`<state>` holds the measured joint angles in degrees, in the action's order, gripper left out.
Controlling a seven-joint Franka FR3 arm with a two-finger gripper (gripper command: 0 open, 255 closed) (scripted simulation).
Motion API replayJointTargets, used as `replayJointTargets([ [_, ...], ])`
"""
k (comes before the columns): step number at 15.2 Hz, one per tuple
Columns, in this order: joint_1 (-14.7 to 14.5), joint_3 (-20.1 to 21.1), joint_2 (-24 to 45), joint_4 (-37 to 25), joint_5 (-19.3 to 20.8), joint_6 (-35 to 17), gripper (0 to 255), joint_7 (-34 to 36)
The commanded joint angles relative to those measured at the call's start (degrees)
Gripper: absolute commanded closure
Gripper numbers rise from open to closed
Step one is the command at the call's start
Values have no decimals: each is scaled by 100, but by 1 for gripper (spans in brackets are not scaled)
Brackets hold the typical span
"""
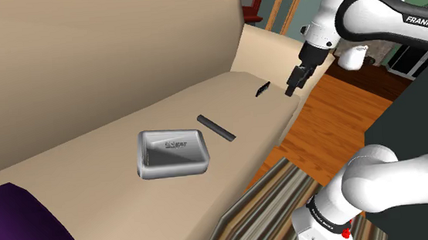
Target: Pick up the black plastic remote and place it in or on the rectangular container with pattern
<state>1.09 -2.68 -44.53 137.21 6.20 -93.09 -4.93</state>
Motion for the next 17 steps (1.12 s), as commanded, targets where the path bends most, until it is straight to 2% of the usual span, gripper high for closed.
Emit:
replayJointTargets([
  [1,0,0,0,0,0,0,0,0],
  [9,-232,70,1141,383,-350,-1463,0,189],
  [17,-489,162,2644,278,-742,-2825,0,242],
])
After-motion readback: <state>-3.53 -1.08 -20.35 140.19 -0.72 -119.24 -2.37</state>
